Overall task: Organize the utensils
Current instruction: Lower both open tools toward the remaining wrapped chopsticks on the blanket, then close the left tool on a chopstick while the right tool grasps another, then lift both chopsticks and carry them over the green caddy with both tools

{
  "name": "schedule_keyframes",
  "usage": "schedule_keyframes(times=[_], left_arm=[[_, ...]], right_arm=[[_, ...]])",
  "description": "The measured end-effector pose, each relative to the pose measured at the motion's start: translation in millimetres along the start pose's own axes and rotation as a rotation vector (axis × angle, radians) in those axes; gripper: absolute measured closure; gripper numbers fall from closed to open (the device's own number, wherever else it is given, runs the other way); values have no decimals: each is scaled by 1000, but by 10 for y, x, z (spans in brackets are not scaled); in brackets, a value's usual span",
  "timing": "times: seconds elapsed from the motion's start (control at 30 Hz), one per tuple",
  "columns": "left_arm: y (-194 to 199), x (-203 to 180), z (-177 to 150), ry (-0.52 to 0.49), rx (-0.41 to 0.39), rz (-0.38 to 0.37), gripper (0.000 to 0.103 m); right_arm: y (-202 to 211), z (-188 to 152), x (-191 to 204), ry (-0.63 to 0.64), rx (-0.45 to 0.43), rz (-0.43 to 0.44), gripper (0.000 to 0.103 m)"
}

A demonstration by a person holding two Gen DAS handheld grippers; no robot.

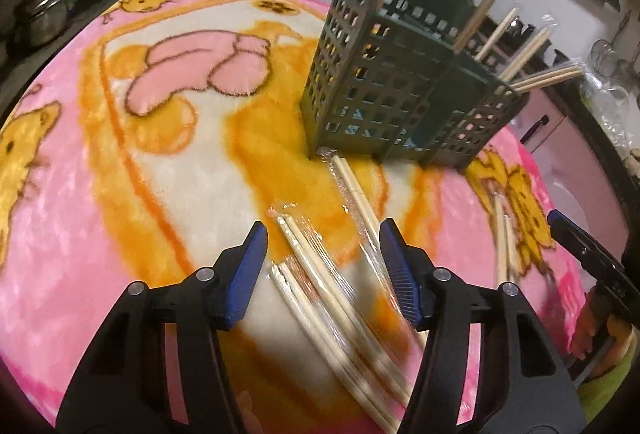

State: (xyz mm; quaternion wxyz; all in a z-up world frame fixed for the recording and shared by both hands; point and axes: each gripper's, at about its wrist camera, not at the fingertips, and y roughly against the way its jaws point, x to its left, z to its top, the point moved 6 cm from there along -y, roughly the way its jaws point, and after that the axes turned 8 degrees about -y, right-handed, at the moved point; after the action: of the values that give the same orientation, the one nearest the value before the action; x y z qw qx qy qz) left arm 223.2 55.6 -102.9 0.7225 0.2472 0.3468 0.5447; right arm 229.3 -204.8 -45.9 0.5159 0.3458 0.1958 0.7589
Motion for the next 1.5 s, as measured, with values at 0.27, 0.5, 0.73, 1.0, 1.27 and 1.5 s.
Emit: schedule_keyframes(times=[0.27,0.5,0.73,1.0,1.27,1.5], left_arm=[[-179,7,82,-20,39,17,60],[-229,56,124,-26,34,54,84],[-245,85,170,-11,26,74,99],[-19,-12,288,-16,-43,47,101],[496,-375,569,-74,-181,-4,101],[821,-630,690,-110,-256,-40,101]], right_arm=[[-432,99,-126,-31,132,-39,36],[-705,143,-279,-65,194,-59,55],[-789,194,-230,-6,173,-113,84],[-441,389,49,-17,43,51,96],[103,626,447,45,-75,151,98],[490,689,681,100,-143,211,102]])
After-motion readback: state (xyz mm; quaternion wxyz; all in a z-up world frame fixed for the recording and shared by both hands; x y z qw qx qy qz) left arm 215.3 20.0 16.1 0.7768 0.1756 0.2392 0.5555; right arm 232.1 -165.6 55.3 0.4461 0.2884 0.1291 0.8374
